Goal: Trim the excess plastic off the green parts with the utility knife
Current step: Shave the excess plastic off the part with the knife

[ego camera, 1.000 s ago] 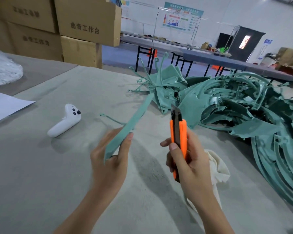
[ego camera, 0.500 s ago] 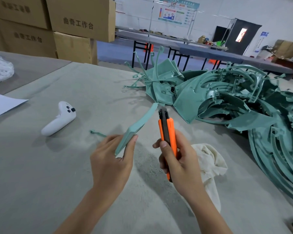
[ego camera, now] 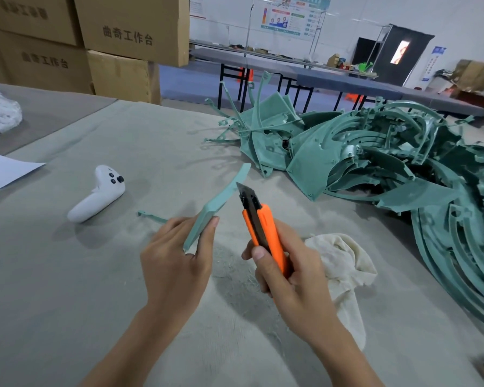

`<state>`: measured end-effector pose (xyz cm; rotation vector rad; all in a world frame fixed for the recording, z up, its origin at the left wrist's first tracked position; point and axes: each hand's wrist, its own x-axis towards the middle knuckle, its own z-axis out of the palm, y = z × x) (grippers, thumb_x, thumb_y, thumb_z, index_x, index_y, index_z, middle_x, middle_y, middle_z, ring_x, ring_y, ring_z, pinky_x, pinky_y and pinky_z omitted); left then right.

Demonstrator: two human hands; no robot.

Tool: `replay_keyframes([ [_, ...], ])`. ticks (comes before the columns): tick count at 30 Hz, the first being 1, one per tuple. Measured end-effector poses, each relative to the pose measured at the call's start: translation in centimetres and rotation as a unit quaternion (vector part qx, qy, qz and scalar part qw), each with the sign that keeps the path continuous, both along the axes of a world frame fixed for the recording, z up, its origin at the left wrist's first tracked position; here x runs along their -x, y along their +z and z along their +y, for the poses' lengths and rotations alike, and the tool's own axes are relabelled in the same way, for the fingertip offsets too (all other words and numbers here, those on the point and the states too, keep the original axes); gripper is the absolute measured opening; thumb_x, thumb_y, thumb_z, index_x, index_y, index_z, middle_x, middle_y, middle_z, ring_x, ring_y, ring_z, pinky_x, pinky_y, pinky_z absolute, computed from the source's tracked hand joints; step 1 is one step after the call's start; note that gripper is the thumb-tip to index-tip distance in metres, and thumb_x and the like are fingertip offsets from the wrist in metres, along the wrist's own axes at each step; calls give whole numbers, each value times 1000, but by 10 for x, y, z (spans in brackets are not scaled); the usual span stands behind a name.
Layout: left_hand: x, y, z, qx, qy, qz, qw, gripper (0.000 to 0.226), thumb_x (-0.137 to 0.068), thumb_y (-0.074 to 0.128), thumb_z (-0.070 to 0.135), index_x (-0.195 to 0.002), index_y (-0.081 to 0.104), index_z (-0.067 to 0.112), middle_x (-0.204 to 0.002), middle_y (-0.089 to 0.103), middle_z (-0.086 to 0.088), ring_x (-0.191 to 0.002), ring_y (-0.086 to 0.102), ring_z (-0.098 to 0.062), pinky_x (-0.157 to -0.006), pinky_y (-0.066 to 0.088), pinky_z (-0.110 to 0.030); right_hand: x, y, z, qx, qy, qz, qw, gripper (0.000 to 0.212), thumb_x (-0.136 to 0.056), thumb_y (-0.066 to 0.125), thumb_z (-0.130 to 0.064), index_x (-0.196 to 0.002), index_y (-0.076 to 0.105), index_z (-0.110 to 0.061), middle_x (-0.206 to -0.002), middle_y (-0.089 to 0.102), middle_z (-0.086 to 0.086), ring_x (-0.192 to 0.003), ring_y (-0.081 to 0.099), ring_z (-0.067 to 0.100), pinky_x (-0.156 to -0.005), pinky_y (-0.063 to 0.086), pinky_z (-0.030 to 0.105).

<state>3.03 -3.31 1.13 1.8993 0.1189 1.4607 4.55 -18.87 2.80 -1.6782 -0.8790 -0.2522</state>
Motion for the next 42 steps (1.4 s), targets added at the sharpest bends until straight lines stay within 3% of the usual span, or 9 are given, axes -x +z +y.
replay_keyframes([
  [4, 0, 0, 3, -24, 8, 2, 1000, 10, -89, 60, 25, -82, 65, 20, -65, 45, 20, -69, 46, 2, -67, 33, 3, 2, 1, -2, 2, 18, -9, 1000, 33, -100, 52, -37, -130, 55, -24, -88, 67, -7, -55, 54, 13, -53, 42, 23],
  [7, -1, 0, 2, -37, 1, -20, 999, 4, -90, 61, 23, -87, 60, 26, -66, 44, 20, -69, 45, 3, -68, 32, 3, -1, 1, -2, -47, 2, 25, 999, 22, -98, 55, -29, -119, 59, -24, -87, 67, -3, -50, 54, 12, -48, 42, 20],
  [14, -2, -5, 0, -86, -22, -40, 995, 15, -88, 63, 15, -99, 62, 25, -84, 46, 26, -77, 46, 6, -76, 34, 3, -20, 1, -6, -62, -57, 112, 990, 11, -100, 53, -14, -109, 58, -15, -86, 66, 2, -48, 50, 18, -44, 41, 25],
  [17, -1, -4, -2, -89, -27, -45, 995, 18, -88, 62, 15, -102, 60, 26, -92, 53, 15, -79, 47, 7, -78, 33, 3, -22, 1, -5, -58, -57, 109, 991, 15, -100, 52, -16, -113, 58, -15, -87, 67, 2, -47, 51, 16, -44, 41, 25],
  [21, -1, -5, -2, -78, -38, -44, 995, 16, -89, 62, 16, -101, 60, 26, -89, 45, 30, -79, 48, 11, -76, 34, 3, -25, 0, -6, -52, -66, 99, 992, 14, -100, 53, -14, -113, 58, -15, -86, 68, 0, -47, 52, 16, -45, 42, 24],
  [27, -1, -5, -1, -58, -34, -53, 996, 10, -89, 62, 17, -96, 60, 23, -81, 49, 26, -75, 50, 7, -75, 36, 1, -20, -4, -3, -42, -65, 71, 995, 15, -98, 54, -20, -112, 58, -19, -84, 67, 0, -46, 53, 12, -45, 41, 19],
  [32, -1, -3, 2, 12, -48, -37, 998, 6, -90, 62, 25, -86, 59, 28, -75, 54, 23, -72, 54, 3, -71, 38, -2, -15, -6, -4, -13, -35, 18, 999, 27, -98, 54, -32, -122, 59, -22, -83, 67, -2, -48, 55, 18, -43, 44, 31],
  [36, -1, -4, 2, -23, -44, -42, 998, 7, -90, 61, 20, -90, 60, 26, -81, 52, 23, -72, 53, 2, -72, 37, -1, -20, -3, -5, -66, -57, 49, 995, 15, -98, 55, -24, -112, 60, -20, -84, 67, 2, -47, 52, 17, -45, 41, 26],
  [42, -2, -9, 3, -94, -76, -40, 992, 25, -83, 65, 4, -102, 62, 21, -91, 46, 34, -86, 49, 23, -78, 34, 2, -28, 1, -9, -116, -55, 105, 986, 9, -96, 54, -18, -101, 60, -21, -85, 64, 11, -45, 40, 34, -38, 33, 40],
])
